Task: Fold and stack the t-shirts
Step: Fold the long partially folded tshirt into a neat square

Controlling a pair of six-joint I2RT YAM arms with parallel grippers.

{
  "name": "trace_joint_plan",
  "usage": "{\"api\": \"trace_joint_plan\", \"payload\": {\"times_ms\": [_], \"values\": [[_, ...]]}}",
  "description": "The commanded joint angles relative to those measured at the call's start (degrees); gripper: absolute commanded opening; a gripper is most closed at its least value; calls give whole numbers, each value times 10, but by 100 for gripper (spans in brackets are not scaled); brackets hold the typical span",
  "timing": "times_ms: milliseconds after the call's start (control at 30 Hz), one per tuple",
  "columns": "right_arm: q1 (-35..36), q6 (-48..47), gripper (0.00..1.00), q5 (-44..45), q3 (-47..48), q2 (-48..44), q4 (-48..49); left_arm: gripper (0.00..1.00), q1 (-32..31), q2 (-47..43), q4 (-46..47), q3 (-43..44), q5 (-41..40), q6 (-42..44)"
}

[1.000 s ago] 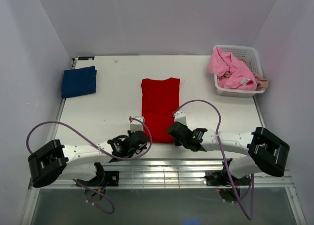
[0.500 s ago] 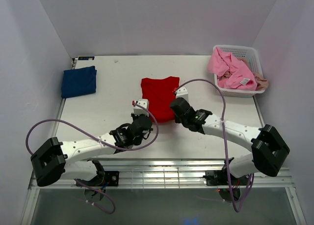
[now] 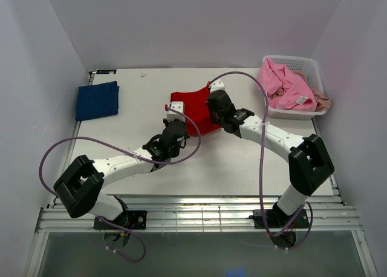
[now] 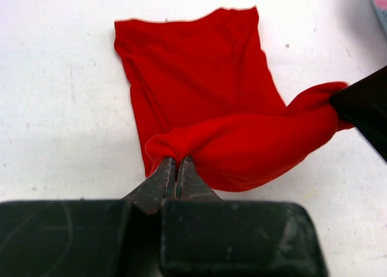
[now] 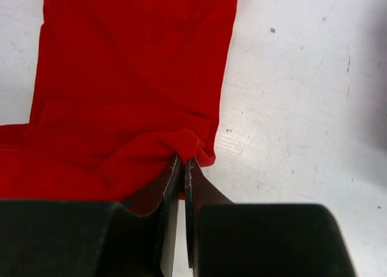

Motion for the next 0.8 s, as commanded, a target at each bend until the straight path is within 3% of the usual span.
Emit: {"api": "trace_joint_plan", "payload": {"times_ms": [0,333,767], "values": [[-10,-47,9,-10,58,25,32,0,22,10,56,39,16,41],[-53,-87,9,-29,170,110,58,0,87,92,129,91,52,77],[-103,-130,9,-98,355,312,101,0,182,298,234,199,87,104]]}}
